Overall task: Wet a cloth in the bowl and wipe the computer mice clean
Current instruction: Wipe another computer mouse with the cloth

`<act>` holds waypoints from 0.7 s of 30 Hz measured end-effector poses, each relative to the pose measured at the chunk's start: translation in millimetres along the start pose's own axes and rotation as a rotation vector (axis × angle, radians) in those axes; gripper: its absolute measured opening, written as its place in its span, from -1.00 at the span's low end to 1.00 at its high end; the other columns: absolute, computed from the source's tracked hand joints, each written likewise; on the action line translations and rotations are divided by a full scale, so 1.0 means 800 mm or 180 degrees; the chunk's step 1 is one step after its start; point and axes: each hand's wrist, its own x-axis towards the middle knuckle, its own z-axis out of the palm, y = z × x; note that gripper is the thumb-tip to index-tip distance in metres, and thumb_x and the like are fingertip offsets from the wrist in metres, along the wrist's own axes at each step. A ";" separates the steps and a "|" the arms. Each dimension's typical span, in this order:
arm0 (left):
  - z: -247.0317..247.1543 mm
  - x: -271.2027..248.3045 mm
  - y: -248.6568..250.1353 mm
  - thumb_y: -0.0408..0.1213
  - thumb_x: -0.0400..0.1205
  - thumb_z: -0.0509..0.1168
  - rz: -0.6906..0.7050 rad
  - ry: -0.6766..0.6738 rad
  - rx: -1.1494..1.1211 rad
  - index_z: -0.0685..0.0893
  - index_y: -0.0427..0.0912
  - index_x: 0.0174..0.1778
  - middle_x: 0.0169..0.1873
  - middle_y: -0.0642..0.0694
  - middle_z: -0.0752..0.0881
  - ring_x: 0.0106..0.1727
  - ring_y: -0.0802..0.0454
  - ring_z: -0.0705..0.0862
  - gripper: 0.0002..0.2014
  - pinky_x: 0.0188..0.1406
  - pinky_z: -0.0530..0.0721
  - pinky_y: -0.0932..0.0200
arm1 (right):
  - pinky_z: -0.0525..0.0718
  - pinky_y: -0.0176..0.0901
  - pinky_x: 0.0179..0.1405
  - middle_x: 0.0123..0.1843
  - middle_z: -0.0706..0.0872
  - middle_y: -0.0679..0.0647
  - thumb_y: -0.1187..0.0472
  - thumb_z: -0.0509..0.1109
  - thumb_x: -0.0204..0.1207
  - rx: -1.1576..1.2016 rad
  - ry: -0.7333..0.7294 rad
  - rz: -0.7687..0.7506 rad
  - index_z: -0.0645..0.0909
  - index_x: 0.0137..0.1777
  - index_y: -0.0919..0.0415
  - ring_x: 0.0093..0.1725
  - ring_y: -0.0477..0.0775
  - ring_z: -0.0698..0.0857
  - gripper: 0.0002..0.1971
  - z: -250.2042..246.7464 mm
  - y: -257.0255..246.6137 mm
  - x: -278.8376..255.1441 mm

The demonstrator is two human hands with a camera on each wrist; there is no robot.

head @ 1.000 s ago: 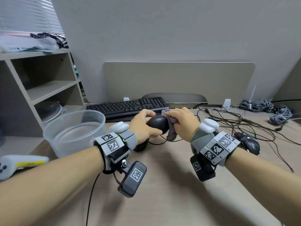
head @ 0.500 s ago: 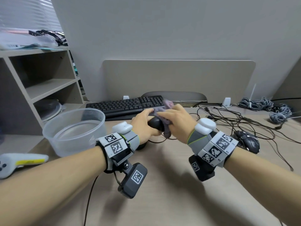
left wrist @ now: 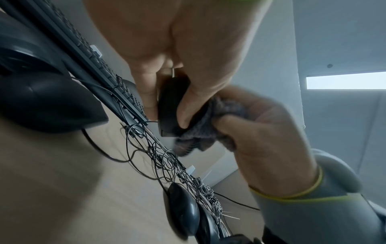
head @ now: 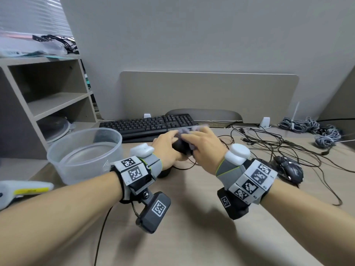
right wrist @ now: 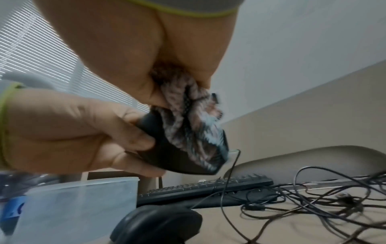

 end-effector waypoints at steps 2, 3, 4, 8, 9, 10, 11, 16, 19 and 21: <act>0.000 -0.002 -0.003 -0.20 0.23 0.62 0.0039 -0.0011 -0.0086 0.65 0.26 0.09 -0.20 0.12 0.80 0.03 -0.05 0.72 -0.46 0.08 0.65 0.12 | 0.38 -0.09 -0.03 -0.15 0.78 0.13 0.40 0.16 0.23 0.0090 0.0103 -0.0222 0.68 0.03 0.27 -0.17 0.23 0.56 -0.60 0.000 0.000 0.002; -0.001 -0.004 -0.003 -0.21 0.24 0.63 0.0038 -0.0028 -0.0102 0.63 0.24 0.24 -0.10 0.08 0.83 0.11 -0.05 0.71 -0.36 0.16 0.63 0.12 | 0.40 -0.06 -0.03 -0.15 0.77 0.16 0.35 0.15 0.24 0.0098 0.0052 -0.0119 0.68 0.05 0.28 -0.16 0.24 0.56 -0.59 -0.004 0.006 0.000; -0.003 -0.005 -0.003 -0.23 0.26 0.63 0.0048 -0.0020 -0.0085 0.57 0.14 0.41 0.05 0.03 0.82 0.20 -0.04 0.68 -0.24 0.26 0.59 0.11 | 0.42 -0.05 -0.01 -0.13 0.76 0.20 0.29 0.14 0.25 0.0070 0.0020 0.0089 0.66 0.08 0.30 -0.09 0.26 0.56 -0.58 -0.007 0.015 -0.001; -0.006 -0.004 0.000 -0.25 0.27 0.63 -0.0015 -0.0065 -0.0140 0.57 0.11 0.42 0.07 0.03 0.81 0.22 -0.04 0.67 -0.25 0.27 0.58 0.11 | 0.30 -0.18 0.06 -0.13 0.73 0.11 0.44 0.23 0.26 -0.0133 0.0052 0.0247 0.63 0.14 0.26 0.00 0.19 0.59 -0.58 -0.004 0.013 0.004; -0.006 -0.003 0.002 -0.25 0.26 0.62 -0.0051 -0.0074 -0.0153 0.65 0.19 0.20 -0.06 0.05 0.82 0.13 -0.07 0.70 -0.40 0.15 0.62 0.11 | 0.32 -0.18 0.07 -0.21 0.72 0.07 0.44 0.19 0.22 -0.0098 0.0081 -0.0001 0.65 0.04 0.26 -0.04 0.16 0.57 -0.60 0.000 0.000 0.008; -0.006 -0.003 0.004 -0.24 0.23 0.61 -0.0076 -0.0064 -0.0157 0.66 0.21 -0.01 -0.17 0.08 0.79 0.06 -0.09 0.72 -0.53 0.05 0.64 0.11 | 0.40 -0.13 0.09 -0.24 0.72 0.06 0.43 0.15 0.20 -0.0084 0.0115 -0.0200 0.65 -0.04 0.25 -0.09 0.19 0.56 -0.63 0.001 -0.009 0.009; -0.007 -0.004 0.006 -0.18 0.19 0.60 -0.0068 -0.0053 -0.0200 0.64 0.21 -0.10 -0.20 0.10 0.77 0.03 -0.09 0.73 -0.58 0.02 0.65 0.10 | 0.46 -0.04 0.08 -0.23 0.72 0.07 0.41 0.13 0.20 -0.0134 0.0163 -0.0315 0.65 -0.05 0.26 -0.13 0.22 0.55 -0.63 0.001 -0.012 0.009; -0.015 -0.007 0.002 -0.10 0.15 0.63 -0.0069 -0.0048 -0.0404 0.44 -0.04 0.57 0.23 -0.03 0.76 0.32 -0.05 0.66 -0.01 0.41 0.54 0.00 | 0.46 -0.05 0.02 -0.19 0.65 0.11 0.48 0.21 0.33 0.0136 -0.0105 0.0756 0.57 0.24 0.29 0.04 0.23 0.59 -0.55 -0.016 0.023 -0.005; -0.017 -0.006 0.002 -0.06 0.06 0.57 -0.0096 -0.0028 -0.0781 0.44 -0.03 0.56 0.22 -0.05 0.76 0.28 -0.06 0.69 0.04 0.40 0.58 -0.05 | 0.61 -0.02 -0.07 -0.20 0.70 0.21 0.51 0.17 0.34 0.0333 -0.0013 0.1182 0.56 0.25 0.21 0.03 0.32 0.65 -0.52 -0.016 0.018 -0.007; -0.015 -0.006 0.005 -0.12 0.09 0.56 -0.0098 -0.0067 -0.0978 0.45 0.01 0.54 0.19 -0.05 0.77 0.22 -0.06 0.73 -0.01 0.31 0.66 -0.05 | 0.59 -0.09 -0.07 -0.07 0.77 0.24 0.49 0.19 0.35 0.0461 0.0218 0.1296 0.61 0.22 0.14 0.04 0.30 0.69 -0.53 -0.015 0.019 -0.006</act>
